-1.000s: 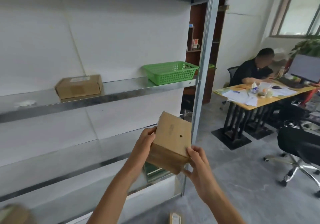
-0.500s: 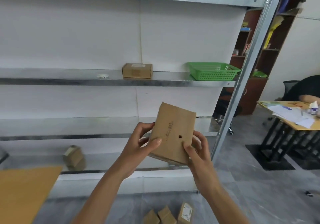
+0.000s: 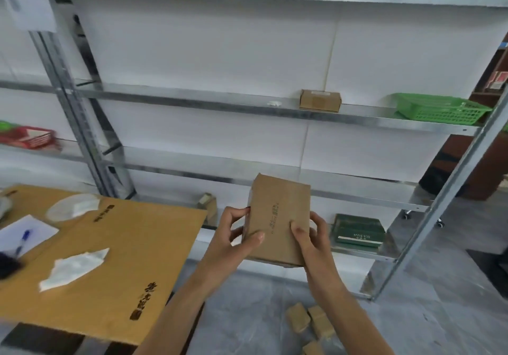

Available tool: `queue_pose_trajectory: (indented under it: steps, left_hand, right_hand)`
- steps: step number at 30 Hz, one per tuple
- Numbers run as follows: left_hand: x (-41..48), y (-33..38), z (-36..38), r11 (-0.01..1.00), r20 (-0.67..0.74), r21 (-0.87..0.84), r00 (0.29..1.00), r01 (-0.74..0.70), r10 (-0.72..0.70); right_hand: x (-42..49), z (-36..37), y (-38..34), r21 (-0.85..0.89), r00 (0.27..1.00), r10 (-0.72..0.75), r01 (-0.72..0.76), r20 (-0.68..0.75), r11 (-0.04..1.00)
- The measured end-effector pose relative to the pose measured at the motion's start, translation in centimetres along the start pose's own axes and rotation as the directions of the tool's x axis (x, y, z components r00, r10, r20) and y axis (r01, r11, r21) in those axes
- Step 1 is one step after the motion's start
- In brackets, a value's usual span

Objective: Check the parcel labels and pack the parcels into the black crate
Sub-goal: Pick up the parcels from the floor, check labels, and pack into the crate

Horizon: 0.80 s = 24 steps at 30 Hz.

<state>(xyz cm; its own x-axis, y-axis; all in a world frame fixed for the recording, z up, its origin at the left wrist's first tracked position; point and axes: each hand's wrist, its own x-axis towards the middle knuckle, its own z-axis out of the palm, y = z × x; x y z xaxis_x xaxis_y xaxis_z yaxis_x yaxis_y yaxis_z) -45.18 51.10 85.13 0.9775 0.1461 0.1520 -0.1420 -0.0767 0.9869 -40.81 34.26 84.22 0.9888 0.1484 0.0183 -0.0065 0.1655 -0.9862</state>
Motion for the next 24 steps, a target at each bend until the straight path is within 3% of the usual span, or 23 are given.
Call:
queue_pose_trajectory:
  steps: [4,6,11,20,24]
  left_hand:
    - [-4.2,-0.9,-4.9,0.995,-0.055,-0.044,0.994,0.093,-0.096]
    - [-5.9,-1.7,-6.5,0.989,-0.15,0.035,0.979,0.145,-0.138]
    - [-9.9,-2.5,-8.6,0.983,-0.31,0.097,0.943,0.156,-0.12]
    - [-14.4,-2.2,-11.5,0.962,-0.463,0.086,0.865,0.261,-0.193]
    - [-16.9,-2.2,-13.8,0.959,-0.527,0.075,0.827,0.275,-0.196]
  right_hand:
    - [-3.7,5.3,2.0,-0.03,1.0,0.017,-0.016,0.004,0.999]
    - [-5.3,7.2,2.9,-0.066,0.999,0.034,-0.032,0.032,0.997]
    - [-8.1,10.2,4.7,-0.08,0.987,0.072,-0.061,0.145,0.995]
    - [-10.7,13.5,5.4,-0.073,0.899,0.189,-0.175,0.395,0.982]
    - [-12.8,16.8,5.4,-0.097,0.865,0.182,-0.154,0.468,0.983]
